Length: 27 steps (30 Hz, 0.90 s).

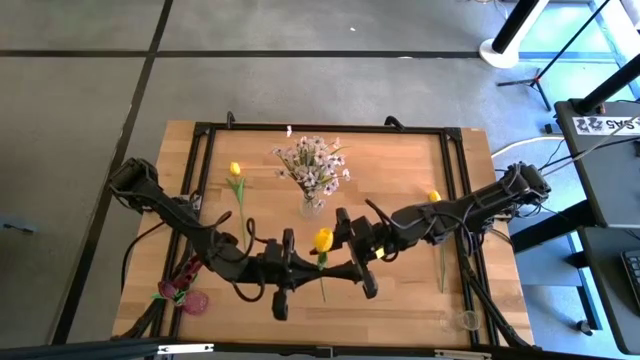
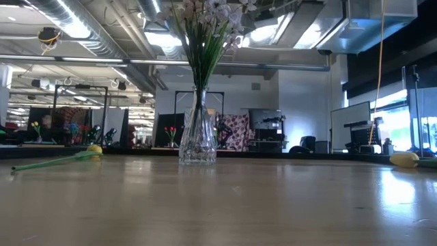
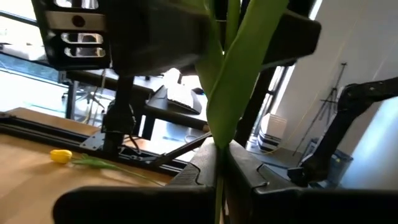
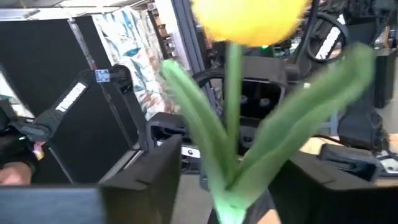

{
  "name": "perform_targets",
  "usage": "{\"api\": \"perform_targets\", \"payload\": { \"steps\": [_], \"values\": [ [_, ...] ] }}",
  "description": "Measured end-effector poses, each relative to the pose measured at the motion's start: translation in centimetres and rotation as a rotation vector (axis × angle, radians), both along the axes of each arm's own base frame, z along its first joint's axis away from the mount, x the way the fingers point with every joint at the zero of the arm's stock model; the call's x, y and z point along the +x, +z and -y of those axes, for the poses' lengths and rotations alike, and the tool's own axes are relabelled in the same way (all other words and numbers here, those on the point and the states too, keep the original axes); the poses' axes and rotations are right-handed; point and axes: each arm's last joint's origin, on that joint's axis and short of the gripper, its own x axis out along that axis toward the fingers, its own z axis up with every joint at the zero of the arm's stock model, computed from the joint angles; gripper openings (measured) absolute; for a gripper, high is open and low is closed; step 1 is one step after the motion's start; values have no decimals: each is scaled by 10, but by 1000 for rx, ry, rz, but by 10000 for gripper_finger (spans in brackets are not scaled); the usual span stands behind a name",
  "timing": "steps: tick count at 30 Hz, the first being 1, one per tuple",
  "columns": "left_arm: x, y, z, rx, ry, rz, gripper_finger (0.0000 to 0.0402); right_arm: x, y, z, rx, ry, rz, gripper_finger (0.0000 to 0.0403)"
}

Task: Sort flowers into vase by color
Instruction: Put the top yellow tulip into the bottom transparent vase

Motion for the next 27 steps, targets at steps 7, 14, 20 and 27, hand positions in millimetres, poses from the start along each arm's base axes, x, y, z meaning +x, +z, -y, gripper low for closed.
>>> {"api": "perform_targets", "payload": {
  "steps": [7,14,20,27],
  "values": [
    [-1,1,2,-27,-5,5,54,0,0,-1,-26,18,11,32],
    [-15,3,22,-48,-68,27,119,-5,5,0,-38,64,31,13],
    [-40,11,51,-177,-191,89,141,-27,26,5,-31,207,82,14],
    [-55,18,64,-229,-251,136,140,-60,46,15,-92,340,95,9]
  ]
}}
